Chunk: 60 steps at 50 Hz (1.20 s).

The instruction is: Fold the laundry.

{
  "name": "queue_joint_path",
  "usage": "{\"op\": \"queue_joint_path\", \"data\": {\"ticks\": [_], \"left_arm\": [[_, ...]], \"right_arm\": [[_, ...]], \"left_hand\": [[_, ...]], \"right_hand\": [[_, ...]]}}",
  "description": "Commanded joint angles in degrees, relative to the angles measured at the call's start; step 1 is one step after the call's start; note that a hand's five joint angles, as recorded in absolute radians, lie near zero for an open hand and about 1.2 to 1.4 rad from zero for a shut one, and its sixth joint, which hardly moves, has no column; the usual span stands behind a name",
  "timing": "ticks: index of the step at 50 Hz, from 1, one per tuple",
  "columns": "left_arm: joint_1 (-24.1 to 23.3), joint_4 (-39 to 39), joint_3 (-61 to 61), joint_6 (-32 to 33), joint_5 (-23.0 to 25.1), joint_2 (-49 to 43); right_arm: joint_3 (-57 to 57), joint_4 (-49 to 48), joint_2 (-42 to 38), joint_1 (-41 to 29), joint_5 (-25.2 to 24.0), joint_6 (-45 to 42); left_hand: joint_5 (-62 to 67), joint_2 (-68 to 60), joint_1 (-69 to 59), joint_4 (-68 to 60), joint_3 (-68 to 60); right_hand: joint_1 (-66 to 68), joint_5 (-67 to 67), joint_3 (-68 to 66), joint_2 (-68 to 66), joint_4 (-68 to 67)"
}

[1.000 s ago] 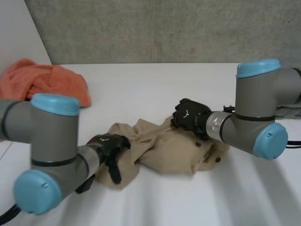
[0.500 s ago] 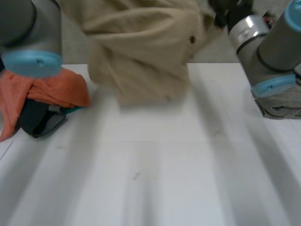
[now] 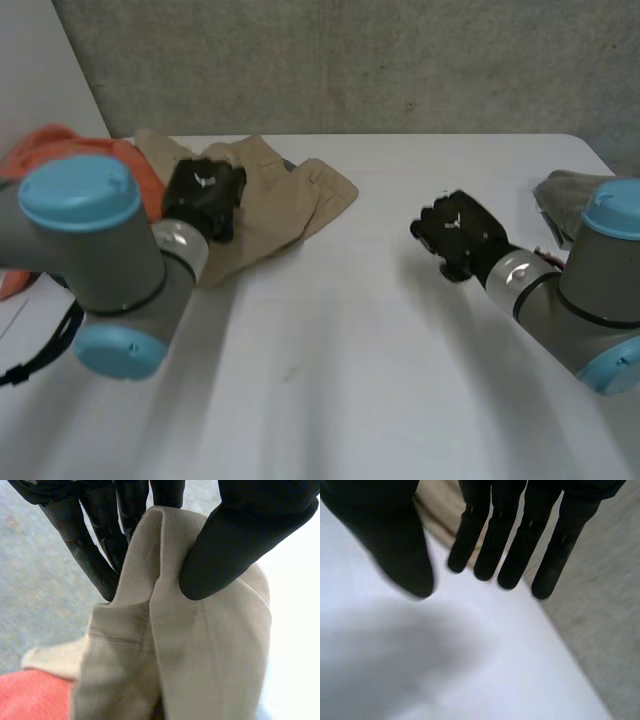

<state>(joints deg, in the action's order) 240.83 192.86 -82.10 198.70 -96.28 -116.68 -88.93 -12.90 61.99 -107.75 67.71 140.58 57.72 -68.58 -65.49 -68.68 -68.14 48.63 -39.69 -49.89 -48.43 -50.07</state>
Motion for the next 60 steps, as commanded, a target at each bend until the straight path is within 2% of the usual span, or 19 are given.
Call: {"op": "queue_joint_path", "data": {"ticks": [1,8,15,20,25,30,31,32,34,38,46,53,57,60], "left_arm": [[-0.80,-1.87,-2.98,3.36,-0.14,3.64],[-2.38,-7.48,-3.69,2.75,0.12,15.14],[-4.40,-12.50,-2.46,1.60,0.56,25.34],[-4.49,-12.95,-1.84,1.78,1.62,29.04],[-3.00,-13.21,-1.58,1.34,2.15,30.54],[-2.03,-14.35,-2.10,0.20,2.50,31.68],[-1.86,-14.27,-2.36,-0.24,2.50,32.12],[-1.68,-14.27,-2.45,-0.42,2.50,32.21],[-1.24,-14.44,-2.80,-0.77,2.41,32.21],[1.47,-14.44,-3.95,-0.60,2.58,31.95],[5.79,-14.70,-4.91,-0.33,4.78,25.28],[5.18,-19.35,-4.92,-0.59,7.06,15.71],[3.86,-22.87,-3.60,-0.68,7.68,10.35],[2.81,-24.02,-2.46,-0.77,7.86,7.44]], "right_arm": [[8.32,8.41,-1.69,0.62,0.40,2.32],[22.80,13.60,-7.30,-3.42,-0.12,12.42],[34.25,16.77,-16.80,-7.64,0.58,14.64],[40.92,17.38,-24.61,-11.42,4.26,16.30],[43.04,17.30,-28.94,-14.59,6.29,17.36],[44.10,15.72,-30.78,-15.91,8.84,19.20],[43.93,15.46,-30.79,-16.08,9.10,20.51],[43.75,15.37,-30.79,-16.26,9.02,21.13],[43.14,15.45,-30.61,-16.35,9.28,22.01],[40.07,16.42,-27.20,-15.65,9.63,22.02],[25.04,21.33,-4.97,-6.51,8.05,13.24],[15.82,32.04,9.88,-2.03,5.33,3.76],[13.00,35.74,13.77,0.17,5.50,-0.73],[12.20,37.42,13.34,0.70,5.59,-3.28]], "left_hand": [[12.28,-11.42,-14.51,-11.32,-11.86],[12.28,-11.42,-14.51,-11.32,-11.86],[12.28,-11.42,-14.51,-11.32,-11.86],[12.28,-11.42,-14.51,-11.32,-11.86],[12.28,-11.42,-14.51,-11.32,-11.86],[12.28,-11.42,-14.51,-11.32,-11.86],[12.28,-11.42,-14.51,-11.32,-11.86],[12.28,-11.42,-14.51,-11.32,-11.86],[12.28,-11.42,-14.51,-11.32,-11.86],[12.28,-11.42,-14.51,-11.32,-11.86],[12.28,-11.42,-14.51,-11.32,-11.86],[12.28,-11.42,-14.51,-11.32,-11.86],[12.28,-11.42,-14.51,-11.32,-11.86],[12.28,-11.42,-14.51,-11.32,-11.86]], "right_hand": [[-31.55,32.61,32.81,31.35,32.99],[-33.58,34.65,34.85,33.38,35.02],[-32.57,33.64,33.84,32.37,34.01],[-28.38,29.45,29.65,28.18,29.82],[-24.68,25.74,25.94,24.48,26.12],[-1.66,2.73,2.93,1.47,3.10],[18.37,-17.30,-17.10,-18.56,-16.92],[29.56,-28.49,-28.29,-29.75,-28.12],[31.37,-30.31,-30.11,-31.57,-29.93],[31.37,-30.31,-30.11,-31.57,-29.93],[31.37,-30.31,-30.11,-31.57,-29.93],[31.37,-30.31,-30.11,-31.57,-29.93],[31.37,-30.31,-30.11,-31.57,-29.93],[31.37,-30.31,-30.11,-31.57,-29.93]]}}
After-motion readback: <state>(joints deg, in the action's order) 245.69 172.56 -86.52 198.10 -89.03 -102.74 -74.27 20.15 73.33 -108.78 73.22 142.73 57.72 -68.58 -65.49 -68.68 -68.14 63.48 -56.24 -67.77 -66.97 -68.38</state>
